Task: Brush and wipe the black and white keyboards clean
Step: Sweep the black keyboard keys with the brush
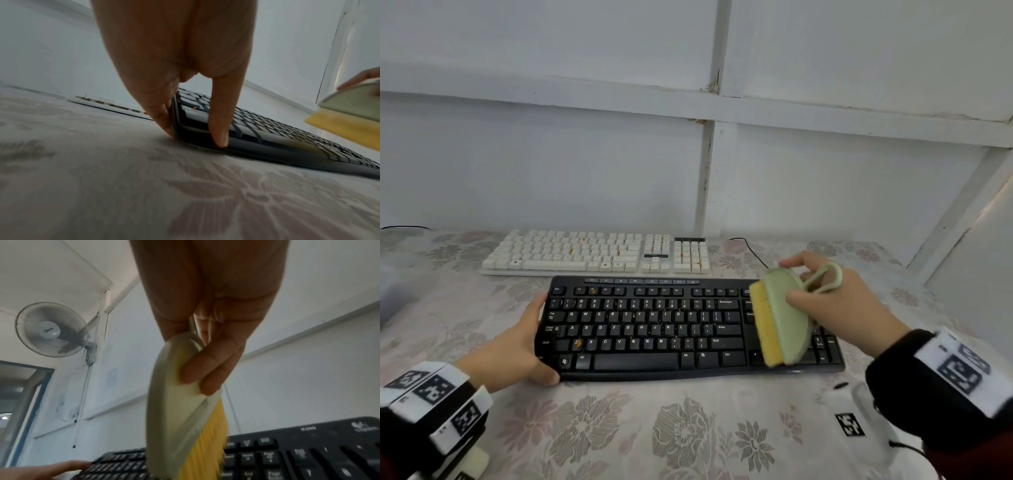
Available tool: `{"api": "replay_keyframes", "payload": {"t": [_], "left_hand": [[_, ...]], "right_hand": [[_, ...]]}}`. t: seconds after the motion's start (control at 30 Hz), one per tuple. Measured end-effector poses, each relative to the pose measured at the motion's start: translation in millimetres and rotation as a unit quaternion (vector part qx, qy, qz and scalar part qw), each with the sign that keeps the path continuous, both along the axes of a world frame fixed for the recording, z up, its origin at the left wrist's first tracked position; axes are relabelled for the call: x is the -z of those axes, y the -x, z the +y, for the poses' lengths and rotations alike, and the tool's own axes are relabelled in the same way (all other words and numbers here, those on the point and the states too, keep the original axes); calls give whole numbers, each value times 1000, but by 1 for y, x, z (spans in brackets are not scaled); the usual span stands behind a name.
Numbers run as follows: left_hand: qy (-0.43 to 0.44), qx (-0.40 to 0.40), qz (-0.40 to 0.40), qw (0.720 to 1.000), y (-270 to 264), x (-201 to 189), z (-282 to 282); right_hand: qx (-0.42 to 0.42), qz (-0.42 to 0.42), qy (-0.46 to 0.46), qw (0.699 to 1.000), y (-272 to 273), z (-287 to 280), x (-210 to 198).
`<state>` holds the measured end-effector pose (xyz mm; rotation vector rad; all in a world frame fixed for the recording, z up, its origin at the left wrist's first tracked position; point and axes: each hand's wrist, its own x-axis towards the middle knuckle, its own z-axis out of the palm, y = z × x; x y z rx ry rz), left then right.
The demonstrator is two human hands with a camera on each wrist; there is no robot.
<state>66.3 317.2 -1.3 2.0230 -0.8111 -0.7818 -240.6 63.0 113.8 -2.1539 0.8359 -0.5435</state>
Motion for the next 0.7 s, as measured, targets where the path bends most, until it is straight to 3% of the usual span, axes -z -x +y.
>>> {"api": "replay_keyframes", "payload": {"t": [0.2,0.53,0.7], "left_hand": [[4,3,1,1000,-2,1,0],[8,7,-12,1000,-6,5,2],[-3,9,-21,1000,-5,3,1]], "right_hand": [[43,-59,16,997,-34,-14,7],[-12,47,-23,999,-3,6,36],[-32,41,-37,998,3,12,19]]}}
